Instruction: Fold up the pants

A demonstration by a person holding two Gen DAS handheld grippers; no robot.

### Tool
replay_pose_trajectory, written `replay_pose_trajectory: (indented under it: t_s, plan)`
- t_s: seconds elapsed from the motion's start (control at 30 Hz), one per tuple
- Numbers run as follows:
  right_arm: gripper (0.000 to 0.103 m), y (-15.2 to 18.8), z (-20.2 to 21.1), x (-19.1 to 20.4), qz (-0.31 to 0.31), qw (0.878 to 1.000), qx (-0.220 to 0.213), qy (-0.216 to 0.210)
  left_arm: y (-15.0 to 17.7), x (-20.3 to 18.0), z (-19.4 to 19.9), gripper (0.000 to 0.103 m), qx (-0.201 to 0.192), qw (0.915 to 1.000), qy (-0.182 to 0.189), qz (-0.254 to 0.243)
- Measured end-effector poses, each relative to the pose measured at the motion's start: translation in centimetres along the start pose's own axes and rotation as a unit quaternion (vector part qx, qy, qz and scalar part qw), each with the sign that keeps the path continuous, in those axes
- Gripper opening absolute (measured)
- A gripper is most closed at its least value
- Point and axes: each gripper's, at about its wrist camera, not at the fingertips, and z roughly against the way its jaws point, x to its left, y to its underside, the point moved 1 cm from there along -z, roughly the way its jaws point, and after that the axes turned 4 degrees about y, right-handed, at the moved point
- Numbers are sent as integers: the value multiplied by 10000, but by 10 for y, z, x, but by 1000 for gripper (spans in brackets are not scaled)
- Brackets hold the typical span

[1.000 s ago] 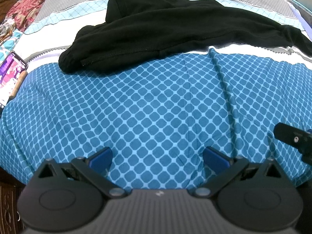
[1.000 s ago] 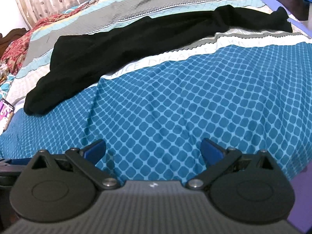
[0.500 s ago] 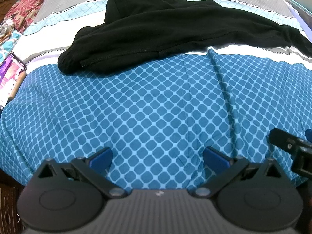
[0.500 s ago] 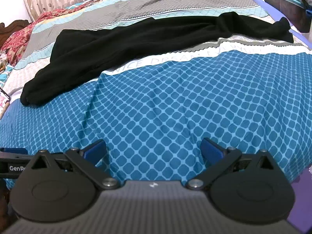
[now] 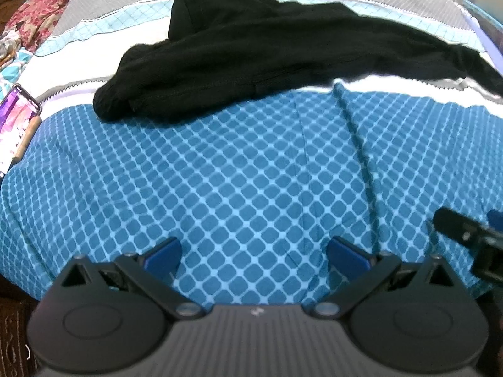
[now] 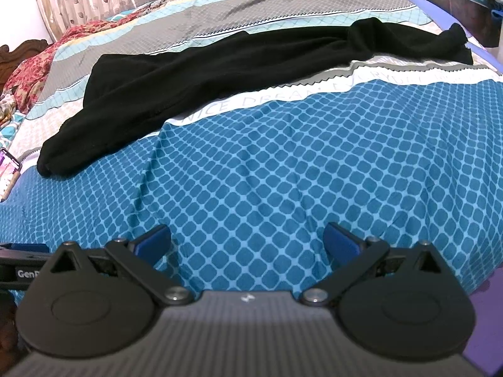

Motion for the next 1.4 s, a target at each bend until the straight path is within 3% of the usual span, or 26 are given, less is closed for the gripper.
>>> replay_pose_trajectory:
  t_s: [0.17,0.23,0.3,0.37,0.47,0.57,0.67,0.73,0.77,0.8,0.87,0.93,0.97,1.03,1.2,1.33,1.37,1.4]
  plan:
    - [102,-6,5,-5,2,9998,-171,67,-20,39,39,102,-839,9961,-116,262]
    - [93,-13,5,-14,-225,9995,-233,60,-36,62,52,102,-1232,9912,-353,342]
    - [71,-19,2,-22,-387,9990,-217,62,-56,83,57,103,-1513,9855,-683,356]
    - [59,-25,-1,-29,-505,9985,-189,60,-76,106,54,103,-1484,9841,-811,551]
    - [56,-33,-3,-42,-771,9968,-216,71,-102,145,28,103,-795,9867,-95,1413]
    - [56,-46,0,-65,-1045,9937,-316,239,-105,182,-2,103,-215,9605,863,2637]
    - [57,-64,5,-102,-1414,9872,-528,514,-96,200,-29,103,112,9141,1824,3620]
    - [57,-80,7,-135,-1758,9794,-667,741,-91,203,-46,103,249,8785,2383,4133]
    - [57,-90,8,-155,-1942,9742,-751,876,-89,202,-52,103,271,8674,2527,4278]
    - [57,-98,9,-172,-2101,9693,-832,968,-90,199,-57,101,268,8616,2594,4354]
    - [58,-114,8,-205,-2432,9582,-985,1140,-92,190,-65,94,287,8629,2524,4368]
    - [59,-130,-1,-235,-2765,9480,-992,1227,-97,180,-71,73,375,8649,2486,4344]
    - [59,-137,-8,-249,-2955,9423,-961,1244,-101,176,-72,49,443,8662,2468,4321]
    - [61,-147,-22,-264,-3236,9341,-909,1202,-107,169,-75,20,613,8693,2354,4303]
    - [75,-182,-58,-302,-3901,9091,-1005,1060,-113,160,-54,12,492,8841,2039,4177]
    - [75,-209,-87,-306,-3840,9110,-951,1163,-115,154,-22,12,361,9005,1846,3920]
    - [60,-215,-92,-307,-3732,9143,-921,1279,-115,152,-14,12,351,9035,1816,3867]
    - [22,-220,-93,-307,-3638,9184,-869,1288,-115,149,-6,12,342,9065,1783,3812]
